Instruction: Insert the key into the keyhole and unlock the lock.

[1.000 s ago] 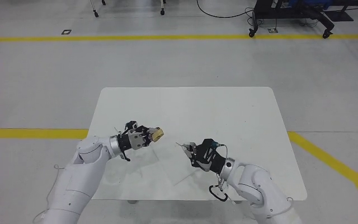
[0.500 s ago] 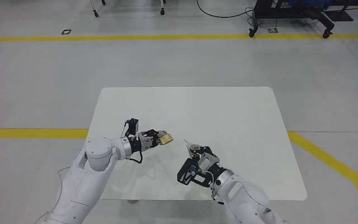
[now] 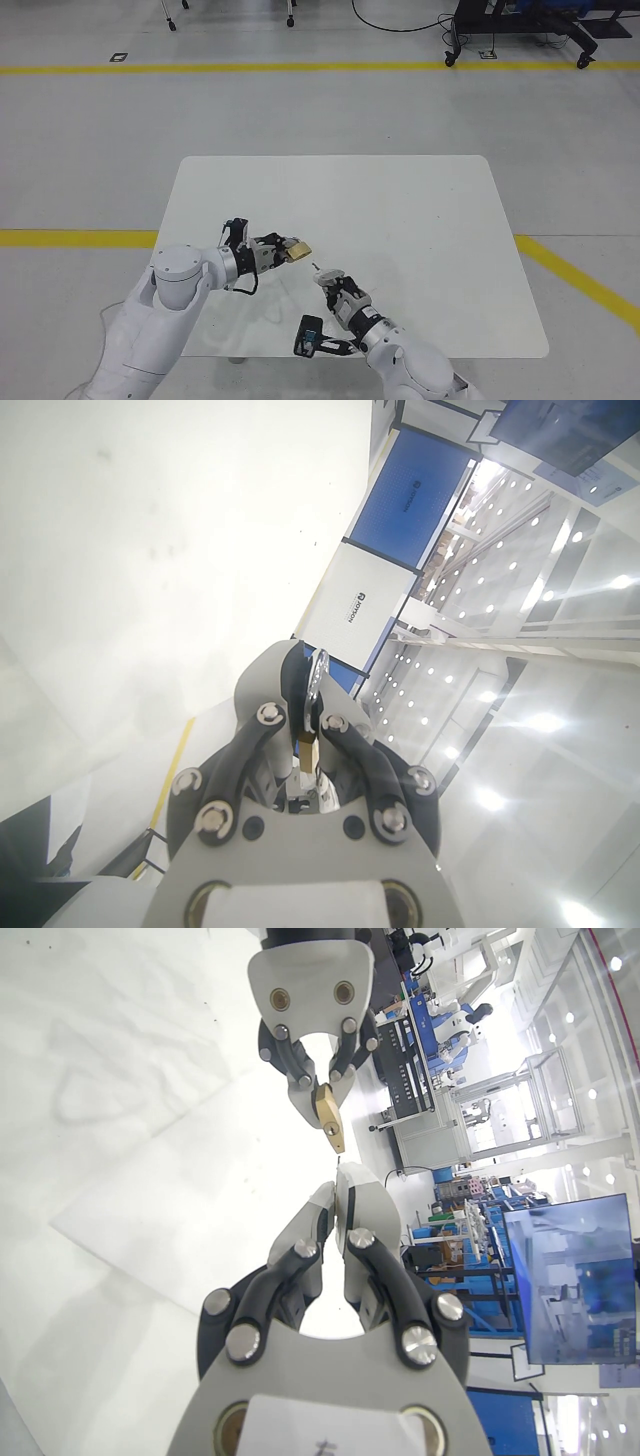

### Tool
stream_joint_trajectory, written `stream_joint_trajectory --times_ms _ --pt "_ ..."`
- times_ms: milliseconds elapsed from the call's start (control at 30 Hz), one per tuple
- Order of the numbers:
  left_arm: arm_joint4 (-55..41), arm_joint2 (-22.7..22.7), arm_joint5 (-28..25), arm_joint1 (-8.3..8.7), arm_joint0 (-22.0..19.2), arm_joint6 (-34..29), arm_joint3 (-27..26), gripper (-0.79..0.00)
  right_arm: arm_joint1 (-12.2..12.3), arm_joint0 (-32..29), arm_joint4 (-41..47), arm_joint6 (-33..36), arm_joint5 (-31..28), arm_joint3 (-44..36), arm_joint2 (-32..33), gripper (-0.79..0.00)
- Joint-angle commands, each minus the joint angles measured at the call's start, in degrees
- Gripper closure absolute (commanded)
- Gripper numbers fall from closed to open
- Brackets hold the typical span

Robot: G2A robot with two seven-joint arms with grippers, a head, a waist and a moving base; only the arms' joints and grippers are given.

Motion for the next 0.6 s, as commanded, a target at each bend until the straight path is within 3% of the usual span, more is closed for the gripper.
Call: stream_joint_trajectory --times_ms 0,567 --pt "0.34 0.16 -0.06 0.07 0.27 0.42 -0.49 0.0 -0.15 0.39 -2.0 1.08 -0.19 0.36 -0.75 0.0" --pt "2.29 1.58 0.53 0.56 1.15 1.67 -2.49 0.0 -1.82 1.92 -8.86 4.58 1.81 2.98 -4.87 0.0"
